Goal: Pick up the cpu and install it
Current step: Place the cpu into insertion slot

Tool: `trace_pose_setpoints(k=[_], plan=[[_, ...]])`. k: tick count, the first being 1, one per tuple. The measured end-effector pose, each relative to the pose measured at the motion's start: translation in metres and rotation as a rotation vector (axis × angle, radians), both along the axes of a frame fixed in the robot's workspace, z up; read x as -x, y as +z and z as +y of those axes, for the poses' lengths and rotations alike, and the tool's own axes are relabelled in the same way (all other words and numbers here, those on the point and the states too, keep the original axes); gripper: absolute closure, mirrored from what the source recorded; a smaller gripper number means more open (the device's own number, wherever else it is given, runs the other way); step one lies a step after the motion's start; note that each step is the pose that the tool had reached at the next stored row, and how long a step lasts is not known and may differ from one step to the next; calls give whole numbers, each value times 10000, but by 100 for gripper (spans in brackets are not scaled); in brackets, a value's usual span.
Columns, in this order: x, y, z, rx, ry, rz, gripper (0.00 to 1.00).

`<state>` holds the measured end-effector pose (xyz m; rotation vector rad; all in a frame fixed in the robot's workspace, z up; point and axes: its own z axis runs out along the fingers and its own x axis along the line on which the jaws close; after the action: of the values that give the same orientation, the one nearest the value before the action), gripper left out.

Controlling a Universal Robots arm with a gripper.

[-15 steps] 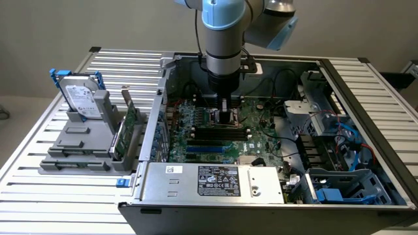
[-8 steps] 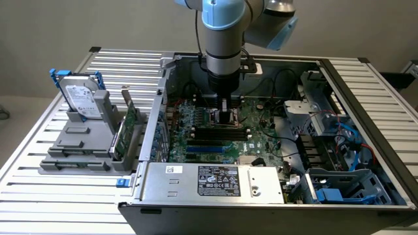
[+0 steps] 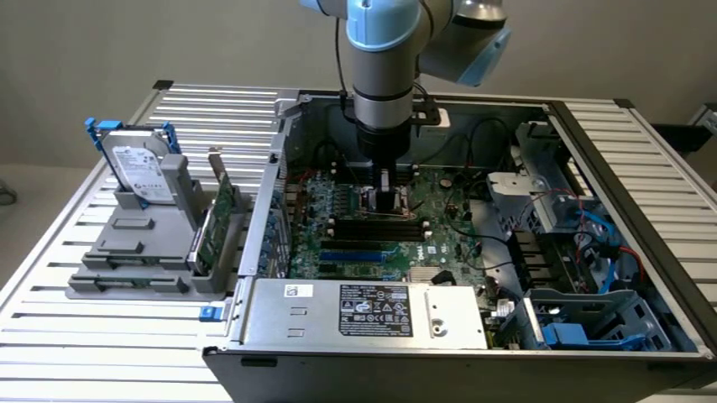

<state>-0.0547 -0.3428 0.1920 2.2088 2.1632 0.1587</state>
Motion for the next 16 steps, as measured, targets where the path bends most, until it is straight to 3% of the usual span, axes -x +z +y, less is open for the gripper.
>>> trace_pose_setpoints(k=[5,7,8,12,16], plan=[[-4,-10,7,-34,-2,-16,44],[-2,-5,3,-12,-2,-7,39],[-1,-2,2,-4,-3,-2,31],[-1,13,2,-3,-5,7,31],[-1,96,3,-4,-8,20,31]])
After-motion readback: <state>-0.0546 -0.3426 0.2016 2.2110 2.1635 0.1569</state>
